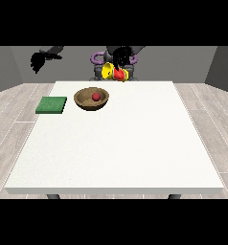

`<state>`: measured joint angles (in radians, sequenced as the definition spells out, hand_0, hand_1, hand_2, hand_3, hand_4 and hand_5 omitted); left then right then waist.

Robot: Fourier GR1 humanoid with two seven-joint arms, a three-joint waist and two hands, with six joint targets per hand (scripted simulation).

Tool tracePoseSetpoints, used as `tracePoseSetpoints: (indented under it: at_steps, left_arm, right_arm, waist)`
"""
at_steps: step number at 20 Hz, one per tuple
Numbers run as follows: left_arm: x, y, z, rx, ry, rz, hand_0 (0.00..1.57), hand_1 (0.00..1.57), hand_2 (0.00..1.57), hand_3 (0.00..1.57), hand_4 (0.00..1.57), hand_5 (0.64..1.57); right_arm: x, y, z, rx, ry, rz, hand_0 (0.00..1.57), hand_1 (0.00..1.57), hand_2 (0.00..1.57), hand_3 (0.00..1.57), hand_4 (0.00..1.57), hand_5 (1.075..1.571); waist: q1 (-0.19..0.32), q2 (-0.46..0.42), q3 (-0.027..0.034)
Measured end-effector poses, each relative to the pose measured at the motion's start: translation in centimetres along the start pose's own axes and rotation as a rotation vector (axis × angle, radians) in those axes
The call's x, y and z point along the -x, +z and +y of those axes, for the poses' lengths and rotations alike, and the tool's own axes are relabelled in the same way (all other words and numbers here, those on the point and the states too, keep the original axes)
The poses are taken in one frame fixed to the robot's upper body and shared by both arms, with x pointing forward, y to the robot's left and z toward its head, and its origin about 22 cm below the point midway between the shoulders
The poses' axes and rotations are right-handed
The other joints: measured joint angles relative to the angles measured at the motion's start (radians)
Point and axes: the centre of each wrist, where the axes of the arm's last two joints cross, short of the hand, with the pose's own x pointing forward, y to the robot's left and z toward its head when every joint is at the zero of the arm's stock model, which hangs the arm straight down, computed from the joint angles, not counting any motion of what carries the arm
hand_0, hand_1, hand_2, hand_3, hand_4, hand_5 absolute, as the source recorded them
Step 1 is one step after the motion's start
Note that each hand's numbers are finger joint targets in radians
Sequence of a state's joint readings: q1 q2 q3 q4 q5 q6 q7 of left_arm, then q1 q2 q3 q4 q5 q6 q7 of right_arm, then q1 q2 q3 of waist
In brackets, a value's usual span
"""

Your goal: Pick the cup and pour the ball into the bowl, then pick the bowl and place it on the pad

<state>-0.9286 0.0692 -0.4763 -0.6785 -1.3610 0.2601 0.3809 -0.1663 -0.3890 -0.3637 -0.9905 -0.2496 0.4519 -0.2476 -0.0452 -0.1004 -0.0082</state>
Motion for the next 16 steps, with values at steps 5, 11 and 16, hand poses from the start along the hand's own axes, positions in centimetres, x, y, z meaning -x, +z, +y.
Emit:
tracePoseSetpoints:
  at_steps: [5,11,16]
  left_arm:
    - [1.4,1.3,-0.6,-0.043,0.546,0.243,0.00,0.00,0.00,0.00,0.42,1.561]
    - [3.5,4.0,-1.6,-0.094,1.090,0.394,0.00,0.00,0.00,0.00,0.00,1.563]
    - [4.2,7.0,-3.0,-0.119,1.389,0.299,0.00,0.00,0.00,0.00,0.00,1.564]
  right_arm:
    - [0.6,-0.4,1.4,0.014,-0.019,-0.008,0.00,0.00,0.00,0.00,0.35,1.567]
    - [0.1,-3.1,5.4,-0.011,-0.034,-0.065,0.00,0.00,0.00,0.00,0.25,1.571]
    - [1.4,-4.1,9.9,0.042,-0.048,-0.067,0.00,0.00,0.00,0.00,0.31,1.570]
  waist:
    - [0.036,0.050,-0.0094]
    - [0.029,0.149,-0.0114]
    - [0.089,0.182,-0.0020]
